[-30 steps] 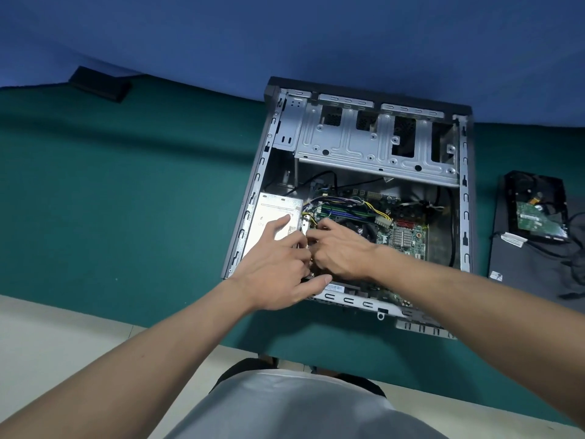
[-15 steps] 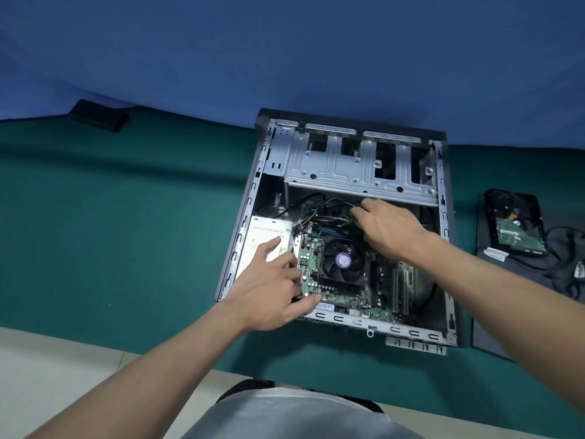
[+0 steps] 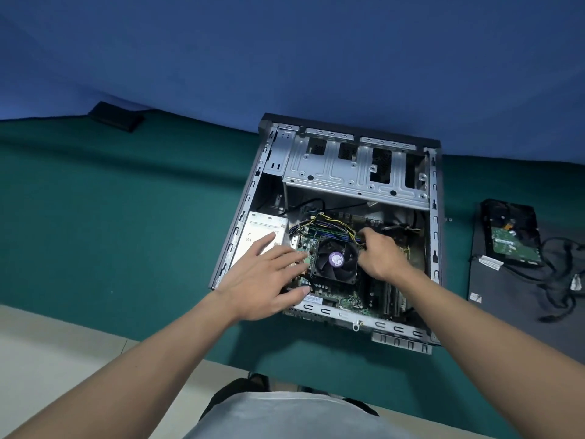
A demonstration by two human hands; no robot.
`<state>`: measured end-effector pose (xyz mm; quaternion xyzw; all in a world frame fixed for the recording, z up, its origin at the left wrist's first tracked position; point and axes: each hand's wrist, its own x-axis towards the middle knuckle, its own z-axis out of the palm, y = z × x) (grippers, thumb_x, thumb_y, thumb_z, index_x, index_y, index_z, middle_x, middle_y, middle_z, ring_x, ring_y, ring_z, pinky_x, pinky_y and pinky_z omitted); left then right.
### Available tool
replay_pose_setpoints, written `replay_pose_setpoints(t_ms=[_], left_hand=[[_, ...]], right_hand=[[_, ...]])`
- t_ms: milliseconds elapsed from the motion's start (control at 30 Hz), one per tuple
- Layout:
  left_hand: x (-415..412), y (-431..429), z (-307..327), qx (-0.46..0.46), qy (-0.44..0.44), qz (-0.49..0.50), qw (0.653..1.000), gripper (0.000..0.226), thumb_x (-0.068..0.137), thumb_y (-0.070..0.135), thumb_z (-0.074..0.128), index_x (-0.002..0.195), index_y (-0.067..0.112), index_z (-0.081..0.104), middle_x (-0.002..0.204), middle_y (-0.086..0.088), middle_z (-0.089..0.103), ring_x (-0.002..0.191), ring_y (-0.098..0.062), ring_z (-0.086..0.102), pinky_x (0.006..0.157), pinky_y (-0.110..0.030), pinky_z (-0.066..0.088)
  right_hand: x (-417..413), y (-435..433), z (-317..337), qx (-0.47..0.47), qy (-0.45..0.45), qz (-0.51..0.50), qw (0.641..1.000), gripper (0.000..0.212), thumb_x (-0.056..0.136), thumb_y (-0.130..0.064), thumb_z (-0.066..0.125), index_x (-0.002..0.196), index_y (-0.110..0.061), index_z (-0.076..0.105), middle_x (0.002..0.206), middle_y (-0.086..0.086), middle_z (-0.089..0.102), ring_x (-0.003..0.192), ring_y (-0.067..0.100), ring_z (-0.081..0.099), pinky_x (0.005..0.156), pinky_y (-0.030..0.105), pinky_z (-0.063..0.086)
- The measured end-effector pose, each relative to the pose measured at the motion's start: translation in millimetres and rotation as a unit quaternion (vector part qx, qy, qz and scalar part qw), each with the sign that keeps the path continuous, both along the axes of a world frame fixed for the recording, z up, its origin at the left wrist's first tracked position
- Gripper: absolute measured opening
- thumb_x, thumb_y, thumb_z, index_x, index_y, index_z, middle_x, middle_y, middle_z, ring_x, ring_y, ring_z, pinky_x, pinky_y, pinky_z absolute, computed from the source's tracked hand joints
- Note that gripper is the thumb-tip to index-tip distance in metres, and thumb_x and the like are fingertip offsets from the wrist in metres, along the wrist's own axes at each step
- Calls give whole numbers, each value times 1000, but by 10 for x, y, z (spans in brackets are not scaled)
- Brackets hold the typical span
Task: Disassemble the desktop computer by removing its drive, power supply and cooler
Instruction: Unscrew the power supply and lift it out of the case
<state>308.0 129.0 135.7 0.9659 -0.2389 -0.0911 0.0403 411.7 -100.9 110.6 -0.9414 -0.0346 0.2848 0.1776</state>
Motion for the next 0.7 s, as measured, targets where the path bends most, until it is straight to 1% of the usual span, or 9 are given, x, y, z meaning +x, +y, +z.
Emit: replay_pose_setpoints(t_ms=[100,167,233,333,400,500,567,633,700], left_hand=[[-38,11,-11,-7,0,26,1000,79,95,71,7,155,22,21,163,11,6,149,-7,7,122,-36,1],[-93,65,-6,-8,-7,36,999,88,92,77,6,157,17,8,163,7,-4,149,-8,-2,122,-34,-1],[-179,176,6,16,-29,29,999,96,89,80,10,156,11,6,163,0,-2,150,-13,0,122,-37,0],[-291,432,27,71,-67,24,995,105,87,81,24,151,-1,23,160,-14,18,148,-28,19,120,-46,20],[-324,628,3,73,-91,21,993,97,86,73,42,147,-2,34,155,-16,32,144,-30,29,115,-48,30],[-368,867,-74,34,-112,-13,993,84,85,52,64,147,2,37,155,-11,33,143,-26,30,110,-46,39],[-399,912,-91,16,-119,-26,992,78,89,46,63,147,2,37,155,-11,32,144,-26,30,109,-43,41],[-424,907,-100,-1,-127,-28,992,73,88,38,66,144,-1,41,152,-14,38,142,-28,34,108,-42,42],[-432,898,-112,-5,-118,-25,993,76,85,25,74,145,-3,38,153,-15,36,143,-30,31,112,-40,37]], right_hand=[[-145,146,111,23,-75,17,997,47,93,-10,51,138,-7,42,135,17,52,122,33,49,100,39,43],[-294,307,207,68,-91,30,993,42,95,-14,52,136,-9,45,132,13,55,115,28,52,98,35,44],[-457,502,299,114,-88,38,989,40,96,-17,52,135,-12,46,125,10,59,105,23,57,91,32,48],[-701,776,401,151,-84,54,983,40,99,-27,49,136,-16,42,120,8,61,103,24,60,91,44,50],[-869,937,446,157,-106,65,980,42,100,-37,43,137,-17,38,119,7,62,102,24,60,87,44,50],[-1174,1134,408,101,-163,82,978,54,98,-53,31,142,-21,27,123,7,60,107,28,57,81,42,46],[-1363,1212,334,4,-212,125,969,69,95,-64,25,147,-19,19,123,8,59,108,27,55,85,42,41],[-1480,1253,264,-81,-250,152,953,85,89,-71,27,151,-16,12,124,8,58,110,26,53,89,40,37],[-1529,1288,220,-117,-282,147,941,88,88,-69,38,151,-14,13,121,6,59,107,24,53,87,38,37]])
